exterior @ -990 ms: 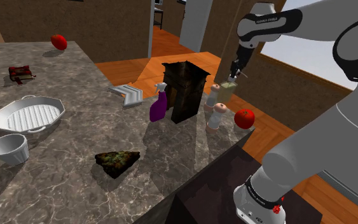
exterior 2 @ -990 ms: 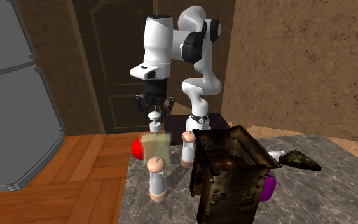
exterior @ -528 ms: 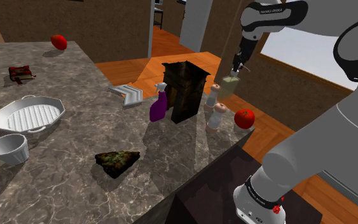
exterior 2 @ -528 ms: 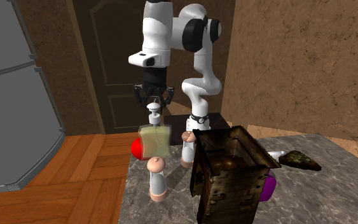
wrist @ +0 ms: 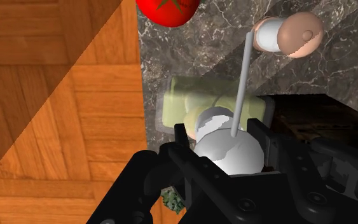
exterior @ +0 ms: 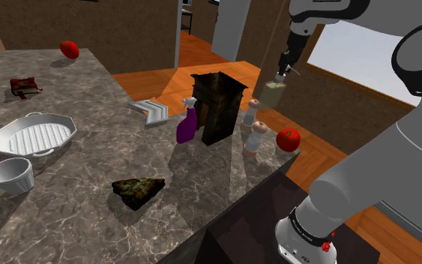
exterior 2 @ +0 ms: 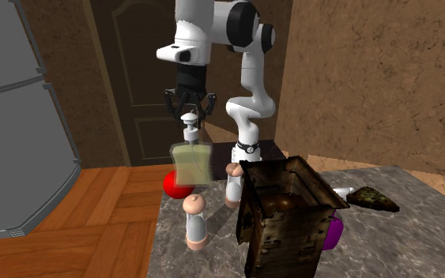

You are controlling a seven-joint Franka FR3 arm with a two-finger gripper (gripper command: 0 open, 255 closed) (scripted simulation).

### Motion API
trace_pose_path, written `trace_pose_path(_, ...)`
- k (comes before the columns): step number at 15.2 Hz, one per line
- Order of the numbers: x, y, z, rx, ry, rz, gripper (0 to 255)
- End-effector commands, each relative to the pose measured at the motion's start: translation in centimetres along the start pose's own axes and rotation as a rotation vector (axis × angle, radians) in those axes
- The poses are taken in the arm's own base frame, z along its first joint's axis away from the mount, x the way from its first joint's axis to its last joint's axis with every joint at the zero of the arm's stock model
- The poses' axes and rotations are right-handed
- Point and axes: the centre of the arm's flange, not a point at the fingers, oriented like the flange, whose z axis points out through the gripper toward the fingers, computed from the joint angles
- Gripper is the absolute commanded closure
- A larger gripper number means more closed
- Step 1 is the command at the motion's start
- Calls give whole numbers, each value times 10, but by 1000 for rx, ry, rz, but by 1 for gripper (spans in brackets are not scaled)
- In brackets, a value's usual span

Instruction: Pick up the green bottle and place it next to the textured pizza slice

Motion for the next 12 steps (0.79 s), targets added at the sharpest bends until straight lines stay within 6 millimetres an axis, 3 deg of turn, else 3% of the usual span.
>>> trace_pose_path(1, 0, 1, -10, 0, 0, 0, 255)
trace_pose_path(12, 2, 8, -67, 0, 0, 0, 255)
